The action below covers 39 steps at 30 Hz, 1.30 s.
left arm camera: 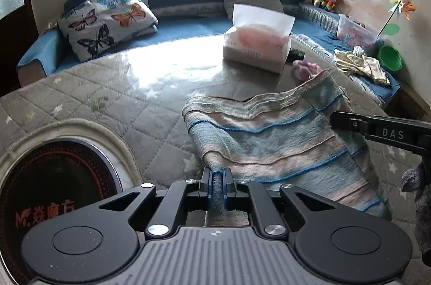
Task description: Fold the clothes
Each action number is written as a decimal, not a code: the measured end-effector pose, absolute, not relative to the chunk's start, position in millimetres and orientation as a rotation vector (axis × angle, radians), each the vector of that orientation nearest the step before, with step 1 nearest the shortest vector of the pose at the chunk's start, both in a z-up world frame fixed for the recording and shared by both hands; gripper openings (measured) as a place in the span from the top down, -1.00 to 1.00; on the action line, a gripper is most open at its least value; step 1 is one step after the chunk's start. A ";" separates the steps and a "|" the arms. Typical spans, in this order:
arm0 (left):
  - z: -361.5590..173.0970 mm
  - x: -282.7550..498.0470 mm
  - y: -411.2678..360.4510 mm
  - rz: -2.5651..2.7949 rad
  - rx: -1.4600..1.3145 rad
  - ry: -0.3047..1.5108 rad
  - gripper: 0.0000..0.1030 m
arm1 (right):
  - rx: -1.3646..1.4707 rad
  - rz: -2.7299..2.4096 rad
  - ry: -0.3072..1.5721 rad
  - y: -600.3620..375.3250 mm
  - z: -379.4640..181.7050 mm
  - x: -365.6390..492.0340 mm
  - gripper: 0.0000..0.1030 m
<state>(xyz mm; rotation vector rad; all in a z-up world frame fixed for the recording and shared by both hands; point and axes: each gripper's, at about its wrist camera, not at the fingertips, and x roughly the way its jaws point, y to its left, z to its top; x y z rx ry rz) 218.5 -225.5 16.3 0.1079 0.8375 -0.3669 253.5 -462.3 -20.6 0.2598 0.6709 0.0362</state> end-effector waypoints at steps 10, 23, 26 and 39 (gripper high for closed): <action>17.8 207.9 -219.4 -0.361 0.146 0.813 0.20 | 0.228 0.011 0.695 -461.3 -24.8 248.1 0.31; 21.2 172.5 -207.5 -0.372 0.168 0.771 -0.44 | 0.184 0.035 0.671 -442.3 -15.8 210.8 -0.47; 21.6 163.4 -202.4 -0.372 0.157 0.758 -0.60 | 0.174 0.030 0.661 -438.4 -13.7 199.9 -0.66; 23.7 126.7 -182.9 -0.376 0.141 0.703 -1.00 | 0.114 -0.035 0.637 -419.2 -10.9 164.5 -1.00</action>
